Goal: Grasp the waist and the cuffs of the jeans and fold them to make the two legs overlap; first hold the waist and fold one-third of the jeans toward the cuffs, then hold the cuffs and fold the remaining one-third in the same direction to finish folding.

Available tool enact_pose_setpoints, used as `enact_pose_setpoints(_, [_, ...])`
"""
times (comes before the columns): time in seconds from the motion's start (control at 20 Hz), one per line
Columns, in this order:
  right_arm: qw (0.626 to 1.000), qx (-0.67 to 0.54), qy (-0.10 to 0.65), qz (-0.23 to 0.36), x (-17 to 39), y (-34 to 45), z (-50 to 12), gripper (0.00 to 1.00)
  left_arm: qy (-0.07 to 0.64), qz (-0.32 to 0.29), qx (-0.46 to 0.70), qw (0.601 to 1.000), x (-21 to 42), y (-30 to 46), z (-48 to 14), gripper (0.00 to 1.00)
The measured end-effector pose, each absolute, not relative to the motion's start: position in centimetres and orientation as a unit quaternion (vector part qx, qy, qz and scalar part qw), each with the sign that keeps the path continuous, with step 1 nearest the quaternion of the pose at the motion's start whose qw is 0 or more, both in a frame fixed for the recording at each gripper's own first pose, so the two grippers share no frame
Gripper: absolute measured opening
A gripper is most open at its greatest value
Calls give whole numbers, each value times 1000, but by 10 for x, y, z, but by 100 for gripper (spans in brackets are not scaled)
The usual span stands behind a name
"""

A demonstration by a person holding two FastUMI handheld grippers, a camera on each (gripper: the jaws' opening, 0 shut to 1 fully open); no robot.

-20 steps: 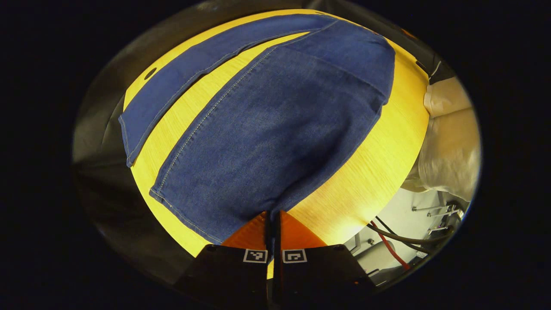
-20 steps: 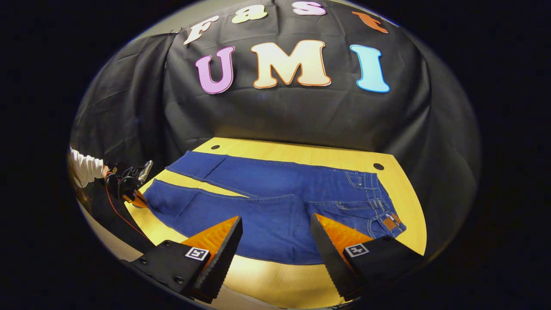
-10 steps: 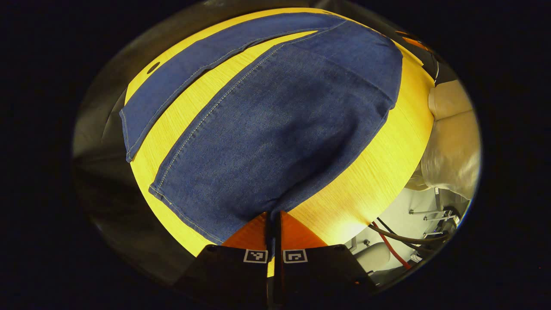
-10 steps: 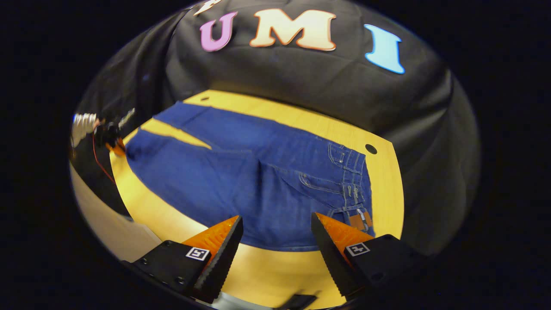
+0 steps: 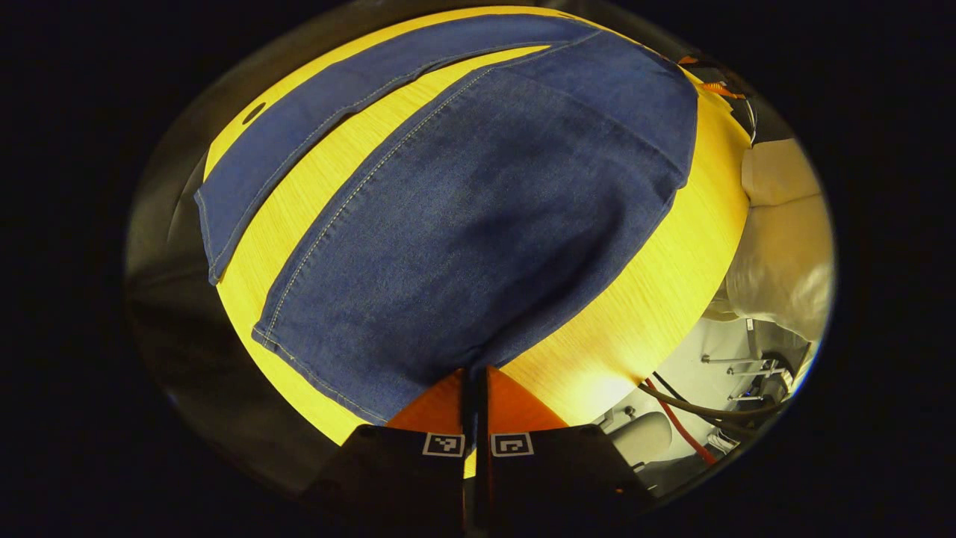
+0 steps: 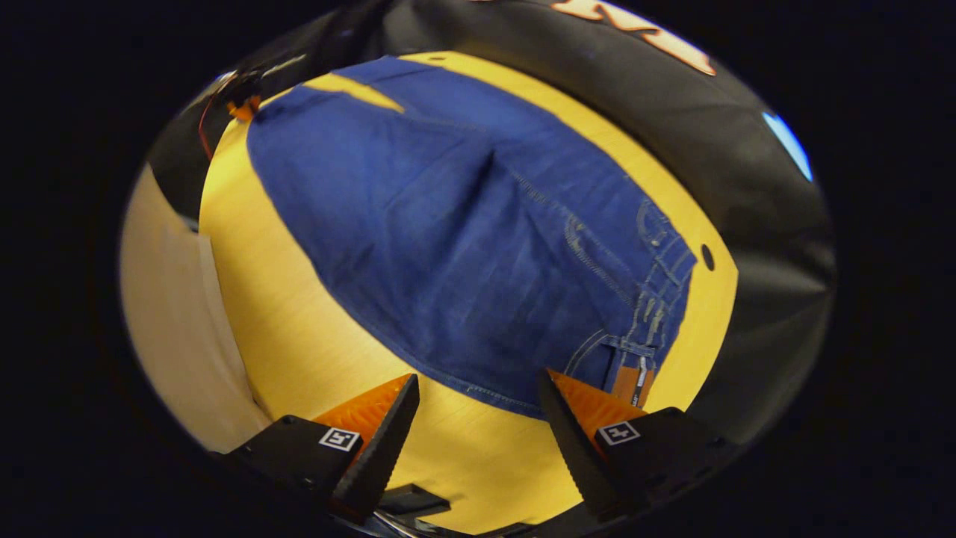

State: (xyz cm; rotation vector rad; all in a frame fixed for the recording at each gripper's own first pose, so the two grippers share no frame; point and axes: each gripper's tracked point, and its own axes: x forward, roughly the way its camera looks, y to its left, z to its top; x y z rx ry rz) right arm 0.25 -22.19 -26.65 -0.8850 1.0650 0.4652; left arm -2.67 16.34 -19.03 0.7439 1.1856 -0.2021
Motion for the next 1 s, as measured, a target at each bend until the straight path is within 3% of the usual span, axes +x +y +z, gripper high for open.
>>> enact_pose_setpoints(0.25, [723,-396,519,226,3,-222,-281,99,544,-91,341,761,-27,163,-191,0])
enact_pose_setpoints(0.4, [717,-366,546,232,4,-225,-289,94,546,-91,340,761,-26,164,-191,0])
enact_pose_setpoints(0.45, [717,-359,552,229,4,-225,-289,98,546,-90,338,761,-26,164,-191,0])
enact_pose_setpoints(0.5, [717,-356,556,224,5,-224,-290,91,545,-89,339,762,-26,163,-191,0])
enact_pose_setpoints(0.55, [716,-358,556,222,4,-224,-290,97,545,-89,339,762,-26,164,-191,0])
enact_pose_setpoints(0.6, [715,-359,558,220,5,-224,-289,90,545,-88,339,762,-26,164,-191,0])
enact_pose_setpoints(0.75, [716,-350,569,204,7,-224,-288,93,543,-87,336,764,-26,164,-191,0])
enact_pose_setpoints(0.8, [718,-349,568,200,10,-223,-285,87,543,-86,334,766,-25,163,-191,0])
enact_pose_setpoints(1.0, [738,-352,541,197,32,-231,-283,39,547,-85,319,769,-24,163,-190,0])
